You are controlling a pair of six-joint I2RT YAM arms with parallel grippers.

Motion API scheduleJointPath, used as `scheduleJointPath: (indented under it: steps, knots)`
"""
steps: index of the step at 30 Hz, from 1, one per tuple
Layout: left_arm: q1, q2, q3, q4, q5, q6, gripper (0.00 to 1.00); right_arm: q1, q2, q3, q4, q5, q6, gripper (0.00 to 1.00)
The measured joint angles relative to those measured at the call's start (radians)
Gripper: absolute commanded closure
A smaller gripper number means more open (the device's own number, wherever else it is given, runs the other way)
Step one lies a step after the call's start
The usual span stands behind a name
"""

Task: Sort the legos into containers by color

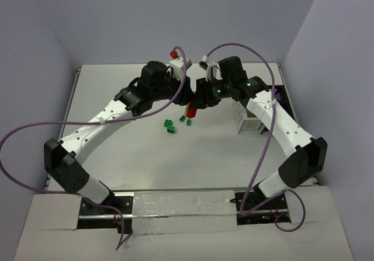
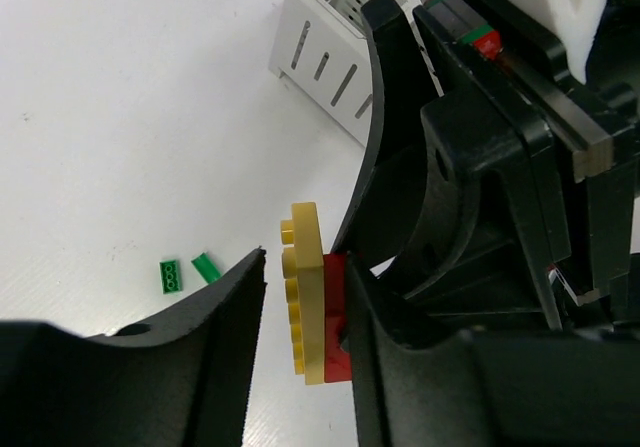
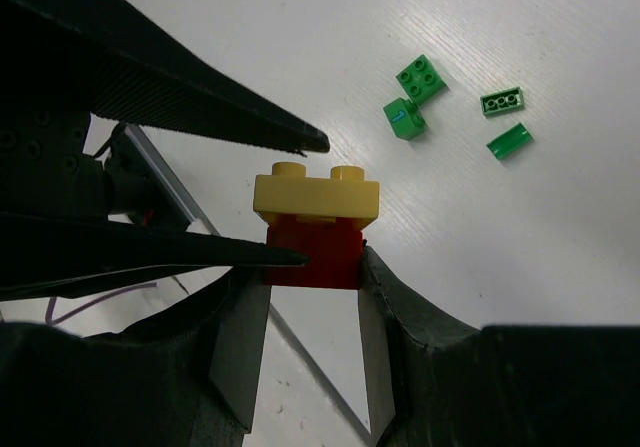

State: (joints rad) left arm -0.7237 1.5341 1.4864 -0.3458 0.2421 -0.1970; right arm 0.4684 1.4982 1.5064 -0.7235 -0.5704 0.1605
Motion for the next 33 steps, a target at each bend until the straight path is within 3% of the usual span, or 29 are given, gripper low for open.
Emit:
scheduleJointPath:
  steps: [9,24,33]
  knots:
    - [-0.011,0.000,0.001,-0.002,-0.022,0.003,1.00,0.001,0.000,0.007,-0.002,0.001,0.012,1.00]
    - [-0.045,-0.016,-0.012,0.007,-0.133,0.113,1.00,-0.002,-0.013,-0.012,0.021,0.013,-0.011,1.00]
    - [-0.010,-0.034,-0.090,0.005,-0.321,0.246,1.00,-0.100,-0.101,-0.054,-0.042,-0.019,-0.031,1.00]
